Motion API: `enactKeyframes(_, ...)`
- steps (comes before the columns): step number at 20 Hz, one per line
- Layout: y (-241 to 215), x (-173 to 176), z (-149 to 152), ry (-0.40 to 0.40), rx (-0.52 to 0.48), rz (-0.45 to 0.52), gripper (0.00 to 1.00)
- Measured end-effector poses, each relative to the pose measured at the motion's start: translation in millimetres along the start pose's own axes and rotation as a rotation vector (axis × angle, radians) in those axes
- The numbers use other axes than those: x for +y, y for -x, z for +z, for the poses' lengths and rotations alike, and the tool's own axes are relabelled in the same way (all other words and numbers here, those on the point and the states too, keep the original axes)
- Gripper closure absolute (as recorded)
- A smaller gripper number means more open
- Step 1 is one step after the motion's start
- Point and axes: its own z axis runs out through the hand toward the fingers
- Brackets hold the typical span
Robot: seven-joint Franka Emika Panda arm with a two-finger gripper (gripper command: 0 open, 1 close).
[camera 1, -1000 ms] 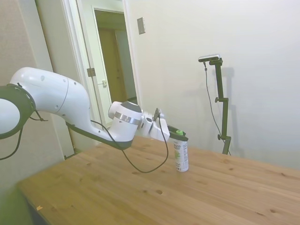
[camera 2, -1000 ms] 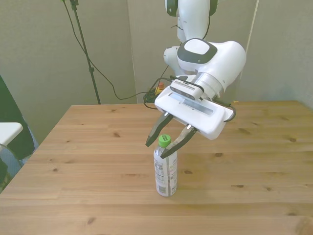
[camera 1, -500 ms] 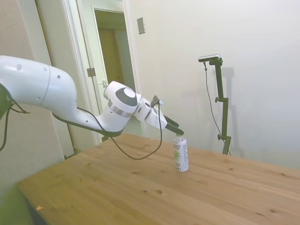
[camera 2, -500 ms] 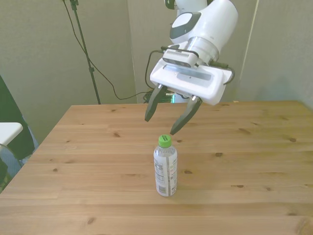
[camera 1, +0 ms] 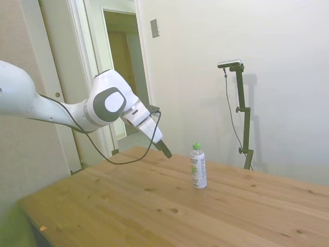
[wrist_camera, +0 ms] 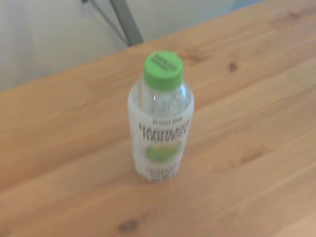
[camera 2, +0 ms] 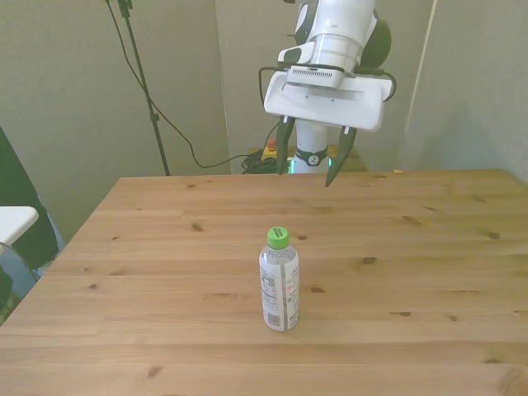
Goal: Stand the water bottle
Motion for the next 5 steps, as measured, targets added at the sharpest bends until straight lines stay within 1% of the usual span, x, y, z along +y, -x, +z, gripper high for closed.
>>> enactKeyframes(2,0.5,15.3,-8.7,0.051,-0.081,-0.068,0.00)
enactKeyframes(5,9.0,30.7,-9.9,0.110,-0.188,-0.169,0.00)
